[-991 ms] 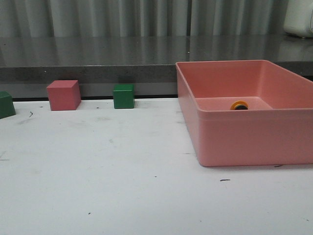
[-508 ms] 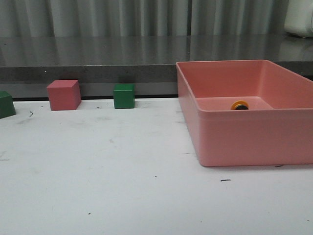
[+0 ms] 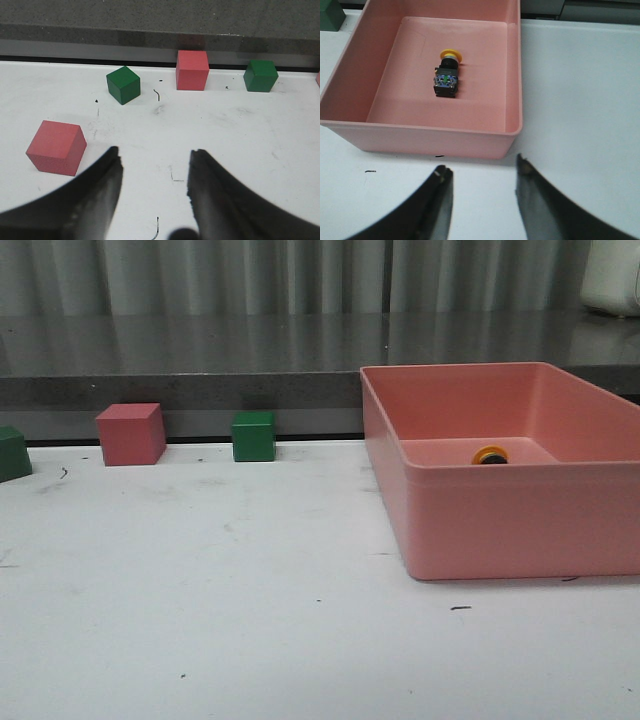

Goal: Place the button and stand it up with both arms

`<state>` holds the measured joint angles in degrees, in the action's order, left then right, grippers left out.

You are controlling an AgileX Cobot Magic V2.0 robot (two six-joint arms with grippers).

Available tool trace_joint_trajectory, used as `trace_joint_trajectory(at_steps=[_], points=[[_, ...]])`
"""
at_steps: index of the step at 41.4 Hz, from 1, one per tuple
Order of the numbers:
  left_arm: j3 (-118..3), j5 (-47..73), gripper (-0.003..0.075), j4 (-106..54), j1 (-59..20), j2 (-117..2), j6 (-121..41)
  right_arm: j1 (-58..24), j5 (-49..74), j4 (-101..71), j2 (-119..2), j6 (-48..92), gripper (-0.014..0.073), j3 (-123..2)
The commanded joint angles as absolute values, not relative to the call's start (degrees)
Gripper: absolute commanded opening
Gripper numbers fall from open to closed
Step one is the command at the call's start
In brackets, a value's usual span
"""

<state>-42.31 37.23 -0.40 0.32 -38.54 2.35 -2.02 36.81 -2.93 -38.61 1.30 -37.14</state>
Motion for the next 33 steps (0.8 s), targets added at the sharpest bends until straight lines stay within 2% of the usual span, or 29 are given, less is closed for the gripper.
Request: trace_joint_trajectory(at_steps=[1,25,33], points=[[-44.27,34.58,0.0444,-1.00,-0.15,-38.44,2.11,-1.94,33.37,-2.34,-38.83,1.69,0.0506,-38.99],[-44.27,34.60,0.0441,-1.00,-0.15,-38.44,2.11,-2.19,33.76,-5.38,-38.98,1.69,0.0519,-39.33],[-44.27,34.60,0.0441,-1.00,-0.15,-38.44,2.11,-6.38,38.48,-5.95,-45.29,1.69,0.0519,-45.23]])
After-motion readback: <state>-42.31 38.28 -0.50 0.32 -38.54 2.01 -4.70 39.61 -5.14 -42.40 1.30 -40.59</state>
